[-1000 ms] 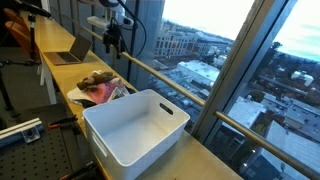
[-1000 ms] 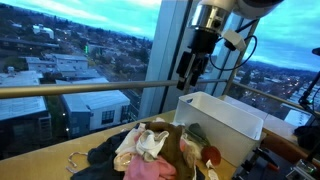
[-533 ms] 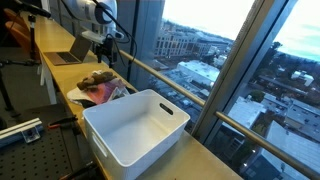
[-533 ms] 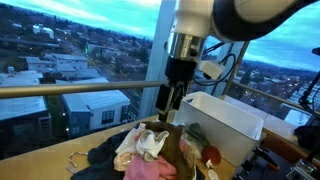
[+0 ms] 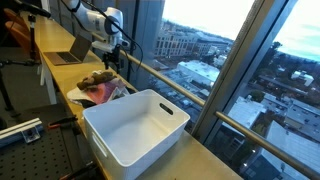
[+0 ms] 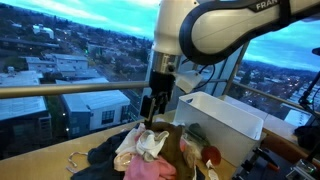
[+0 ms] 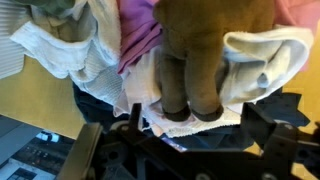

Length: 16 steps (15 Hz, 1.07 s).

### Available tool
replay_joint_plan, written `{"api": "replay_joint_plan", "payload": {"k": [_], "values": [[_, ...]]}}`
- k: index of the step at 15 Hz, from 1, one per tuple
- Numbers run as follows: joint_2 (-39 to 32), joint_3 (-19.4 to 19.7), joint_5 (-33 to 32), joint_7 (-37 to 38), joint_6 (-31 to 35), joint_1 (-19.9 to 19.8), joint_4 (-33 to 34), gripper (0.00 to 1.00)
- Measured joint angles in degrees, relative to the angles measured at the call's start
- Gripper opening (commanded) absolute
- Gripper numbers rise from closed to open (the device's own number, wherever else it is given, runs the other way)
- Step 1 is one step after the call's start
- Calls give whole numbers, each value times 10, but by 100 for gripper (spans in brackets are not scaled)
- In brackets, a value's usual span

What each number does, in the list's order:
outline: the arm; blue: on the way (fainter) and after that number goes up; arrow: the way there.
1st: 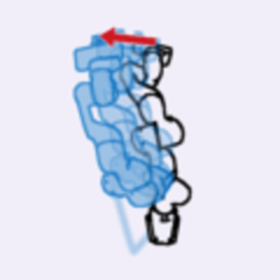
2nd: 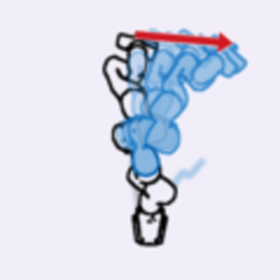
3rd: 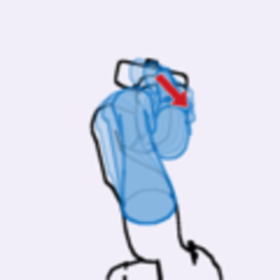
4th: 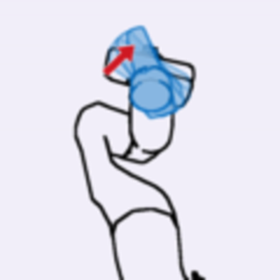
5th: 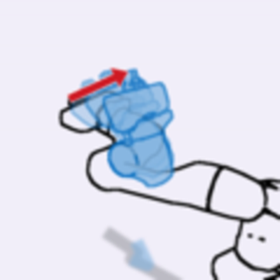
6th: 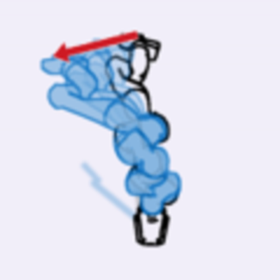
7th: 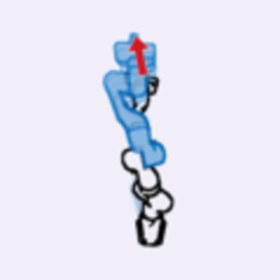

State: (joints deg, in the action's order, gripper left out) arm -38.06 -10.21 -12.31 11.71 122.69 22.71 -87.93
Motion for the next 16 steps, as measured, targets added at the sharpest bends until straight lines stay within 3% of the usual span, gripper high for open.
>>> {"api": "replay_joint_plan", "payload": {"k": [4, 11, 12, 13, 16], "values": [[-22, 0, 2, 1, 0, 20, 7, 100], [-40, 13, 2, 1, 0, 20, 1, 100], [-45, 14, 2, 1, 0, 20, 0, 75], [-49, 14, 2, 1, 0, 20, -1, 74], [-60, 14, 2, 1, 0, 20, -1, 51]]}}
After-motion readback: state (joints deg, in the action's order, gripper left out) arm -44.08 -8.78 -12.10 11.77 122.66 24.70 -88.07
